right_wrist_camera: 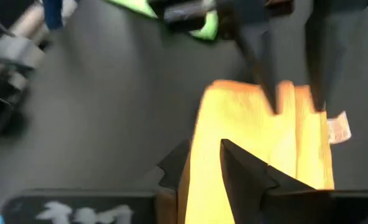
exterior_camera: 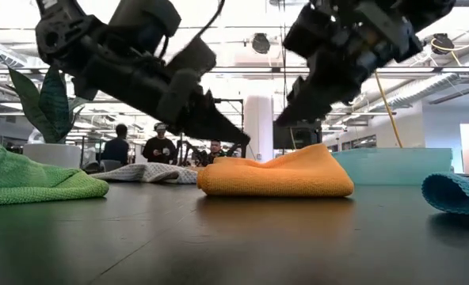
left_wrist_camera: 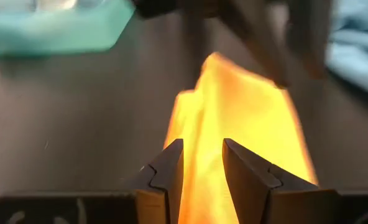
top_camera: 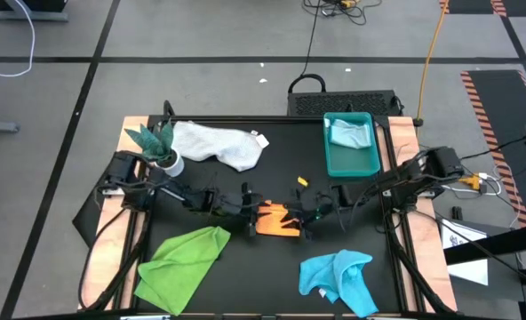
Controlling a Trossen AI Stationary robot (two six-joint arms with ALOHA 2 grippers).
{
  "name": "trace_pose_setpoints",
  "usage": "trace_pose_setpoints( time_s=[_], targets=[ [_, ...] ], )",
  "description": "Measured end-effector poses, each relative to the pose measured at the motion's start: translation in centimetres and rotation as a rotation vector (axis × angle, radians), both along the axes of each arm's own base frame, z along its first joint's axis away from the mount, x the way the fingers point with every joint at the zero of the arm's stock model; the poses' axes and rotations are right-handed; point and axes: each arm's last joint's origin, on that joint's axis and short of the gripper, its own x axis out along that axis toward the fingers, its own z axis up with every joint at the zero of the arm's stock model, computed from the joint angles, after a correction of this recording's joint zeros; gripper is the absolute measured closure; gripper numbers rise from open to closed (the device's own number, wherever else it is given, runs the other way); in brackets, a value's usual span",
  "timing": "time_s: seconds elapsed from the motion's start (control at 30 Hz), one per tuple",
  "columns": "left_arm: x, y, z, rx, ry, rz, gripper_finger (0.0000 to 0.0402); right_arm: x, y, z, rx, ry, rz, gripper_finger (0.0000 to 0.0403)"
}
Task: Fold microfiber towels
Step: Fold the orange microfiber cloth
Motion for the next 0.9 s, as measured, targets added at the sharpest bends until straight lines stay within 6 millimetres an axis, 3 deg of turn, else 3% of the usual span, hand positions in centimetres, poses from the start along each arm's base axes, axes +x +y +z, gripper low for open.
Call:
trace_pose_setpoints(
  time_s=[0.2, 0.33, 0.47, 0.63, 0.9],
  targets=[
    [-0.3, 1.1, -0.8, -0.048, 0.082, 0.065, 0.0286, 0.1, -0.7, -3.4, -0.095, 0.044, -0.181, 0.0366],
    [-0.5, 1.5, -1.2, -0.021, 0.131, 0.126, 0.0286, 0.1, -1.8, -4.5, -0.063, 0.066, -0.305, 0.0388],
    [-0.7, 1.7, 0.1, -0.012, 0.088, 0.188, 0.0286, 0.1, -2.1, -4.7, -0.041, 0.073, -0.360, 0.0401],
    [-0.4, 1.3, 1.1, -0.072, 0.031, 0.052, 0.0286, 0.2, -2.0, -4.7, -0.028, 0.061, -0.360, 0.0399],
    [-0.3, 2.4, -1.1, -0.084, 0.109, 0.106, 0.0286, 0.2, -2.0, -4.7, -0.024, 0.062, -0.361, 0.0399]
  ],
)
